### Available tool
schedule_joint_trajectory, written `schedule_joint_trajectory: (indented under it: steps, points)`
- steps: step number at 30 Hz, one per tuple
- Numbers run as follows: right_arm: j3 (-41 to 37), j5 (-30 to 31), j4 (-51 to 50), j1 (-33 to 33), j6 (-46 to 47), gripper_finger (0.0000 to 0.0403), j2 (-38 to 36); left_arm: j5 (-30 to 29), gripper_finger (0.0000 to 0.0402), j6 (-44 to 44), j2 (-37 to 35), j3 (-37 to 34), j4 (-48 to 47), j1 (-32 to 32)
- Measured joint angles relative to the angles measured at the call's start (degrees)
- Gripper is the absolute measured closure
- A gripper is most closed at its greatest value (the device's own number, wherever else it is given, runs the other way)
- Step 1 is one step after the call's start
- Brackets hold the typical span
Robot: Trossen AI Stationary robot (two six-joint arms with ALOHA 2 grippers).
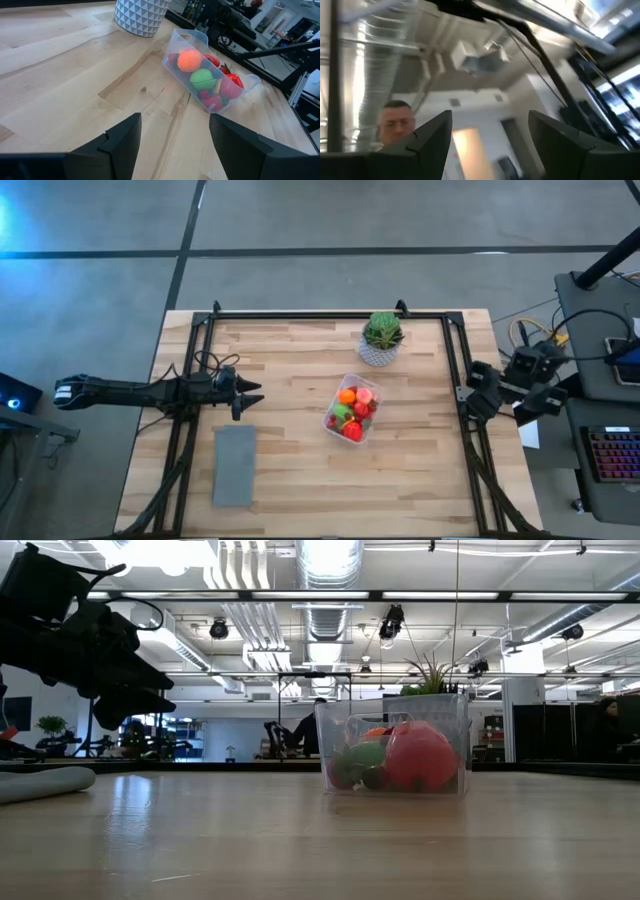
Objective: Pick and placing Produce into tupperware
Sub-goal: Return to Home Position
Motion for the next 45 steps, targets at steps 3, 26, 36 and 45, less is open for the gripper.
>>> schedule_joint_trajectory:
  steps: [3,26,36,45]
  points:
    - [-1.99,2.69,2.60,0.00,-1.02,0.0150,0.53,0.00,0.0181,0.00,0.00,0.00,0.00,0.00]
    - [6.99,24.86,-8.92,-8.05,-14.51,0.0154,17.59,0.00,0.0181,0.00,0.00,0.00,0.00,0.00]
    - [20.45,15.57,-23.65,-40.03,-15.21,0.0151,22.82,0.00,0.0181,0.00,0.00,0.00,0.00,0.00]
    - [21.32,-2.40,-30.74,-54.58,-8.47,0.0154,22.45,0.00,0.0181,0.00,0.00,0.00,-0.02,0.00]
